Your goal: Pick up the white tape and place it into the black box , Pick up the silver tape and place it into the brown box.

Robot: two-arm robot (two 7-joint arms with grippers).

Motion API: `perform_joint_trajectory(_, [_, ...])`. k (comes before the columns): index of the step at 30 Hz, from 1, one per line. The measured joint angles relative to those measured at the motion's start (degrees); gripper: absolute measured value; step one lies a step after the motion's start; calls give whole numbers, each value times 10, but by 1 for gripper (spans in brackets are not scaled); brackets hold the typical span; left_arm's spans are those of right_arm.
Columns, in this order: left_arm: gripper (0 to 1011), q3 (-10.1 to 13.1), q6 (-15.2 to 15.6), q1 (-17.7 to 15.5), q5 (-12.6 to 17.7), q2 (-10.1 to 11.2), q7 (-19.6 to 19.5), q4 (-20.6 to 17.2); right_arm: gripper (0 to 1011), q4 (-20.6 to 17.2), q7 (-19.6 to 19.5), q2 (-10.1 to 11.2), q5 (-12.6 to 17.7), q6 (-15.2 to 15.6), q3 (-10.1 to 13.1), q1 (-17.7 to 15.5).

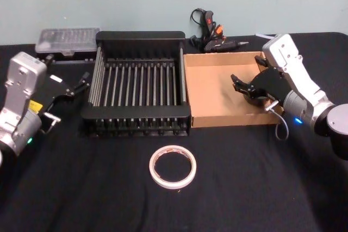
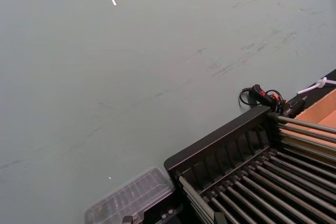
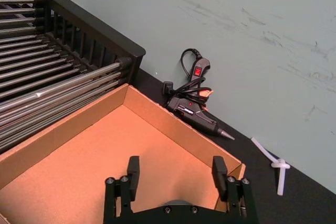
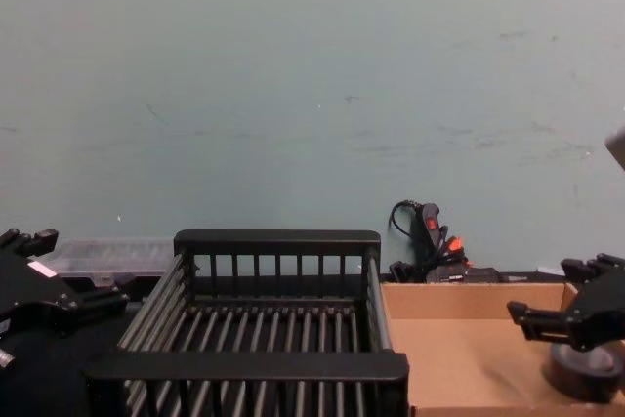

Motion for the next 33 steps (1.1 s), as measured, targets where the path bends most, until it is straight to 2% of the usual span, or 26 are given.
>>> perform_joint_trajectory(6, [1001, 0, 0, 0, 0, 0, 0, 0, 998, 0, 0, 0, 0, 0, 0, 0])
perform_joint_trajectory(17, [1001, 0, 0, 0, 0, 0, 0, 0, 1002, 0, 0, 0, 0, 0, 0, 0])
perform_joint_trajectory(21, [1001, 0, 0, 0, 0, 0, 0, 0, 1002, -12, 8, 2, 10, 0, 5, -5])
perform_joint_trajectory(26, [1002, 0, 0, 0, 0, 0, 0, 0, 1002, -38, 22, 7, 28, 13, 12, -18])
perform_joint_trajectory(33, [1001, 0, 0, 0, 0, 0, 0, 0, 1002, -118, 49, 27, 67, 62, 20, -56])
